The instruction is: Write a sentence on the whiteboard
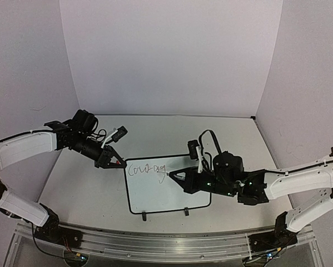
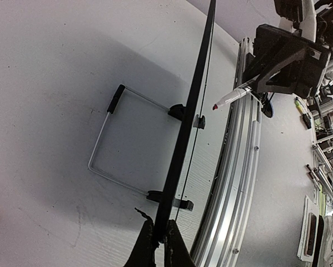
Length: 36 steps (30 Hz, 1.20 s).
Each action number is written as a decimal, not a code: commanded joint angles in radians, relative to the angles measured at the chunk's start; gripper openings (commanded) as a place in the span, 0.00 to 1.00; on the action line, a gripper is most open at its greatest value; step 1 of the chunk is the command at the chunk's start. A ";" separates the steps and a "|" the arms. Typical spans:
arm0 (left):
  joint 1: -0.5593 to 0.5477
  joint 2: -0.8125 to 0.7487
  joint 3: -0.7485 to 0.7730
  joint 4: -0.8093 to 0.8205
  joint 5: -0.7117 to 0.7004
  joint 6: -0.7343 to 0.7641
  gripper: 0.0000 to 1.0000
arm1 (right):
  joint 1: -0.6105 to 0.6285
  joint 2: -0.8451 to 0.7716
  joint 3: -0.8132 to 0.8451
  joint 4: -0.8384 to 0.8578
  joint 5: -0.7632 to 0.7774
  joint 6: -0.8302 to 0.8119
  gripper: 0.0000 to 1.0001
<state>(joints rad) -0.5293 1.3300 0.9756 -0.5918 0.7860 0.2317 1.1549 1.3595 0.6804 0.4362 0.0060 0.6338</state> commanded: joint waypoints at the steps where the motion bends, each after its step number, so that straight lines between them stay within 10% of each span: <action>1: -0.020 0.015 0.011 -0.004 -0.060 0.015 0.00 | -0.001 -0.086 -0.048 0.023 0.045 0.017 0.00; 36: -0.021 0.021 0.012 -0.004 -0.057 0.016 0.00 | -0.002 -0.127 -0.027 -0.120 0.235 -0.014 0.00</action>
<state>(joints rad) -0.5316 1.3300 0.9756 -0.5858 0.7849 0.2306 1.1553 1.2528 0.6277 0.3274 0.1832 0.6330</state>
